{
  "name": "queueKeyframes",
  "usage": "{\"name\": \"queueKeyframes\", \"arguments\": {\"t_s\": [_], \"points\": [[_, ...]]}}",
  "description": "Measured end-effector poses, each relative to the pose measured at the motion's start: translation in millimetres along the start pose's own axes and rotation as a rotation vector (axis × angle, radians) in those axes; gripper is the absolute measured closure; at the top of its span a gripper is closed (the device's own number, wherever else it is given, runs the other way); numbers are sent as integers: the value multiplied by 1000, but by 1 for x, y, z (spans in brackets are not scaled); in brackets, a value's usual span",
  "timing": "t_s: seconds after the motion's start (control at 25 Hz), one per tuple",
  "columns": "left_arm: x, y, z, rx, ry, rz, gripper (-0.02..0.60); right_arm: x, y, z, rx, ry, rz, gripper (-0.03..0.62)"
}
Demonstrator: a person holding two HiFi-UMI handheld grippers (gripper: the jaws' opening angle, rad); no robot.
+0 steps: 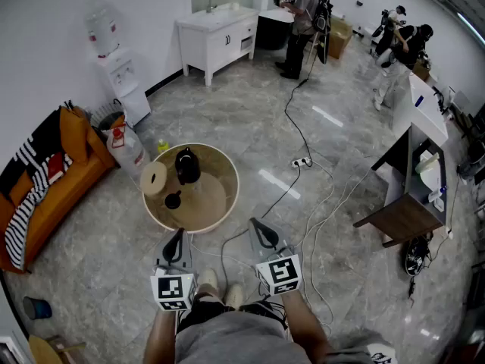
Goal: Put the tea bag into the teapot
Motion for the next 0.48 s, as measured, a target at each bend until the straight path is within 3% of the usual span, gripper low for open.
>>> {"name": "queueKeyframes", "arguments": {"t_s": [0.48], "points": [[6, -23, 27, 20, 2, 22, 568, 2, -30, 4, 12, -26, 9, 592]]}}
Point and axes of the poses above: the fingertips, and each gripper's own axes: y backward along the fingers, z to its left, x out of its underside, the point moved 7 cm from there along y, backward along the fingers, and after that the axes turned 4 degrees about x, right-handed, at the moved point
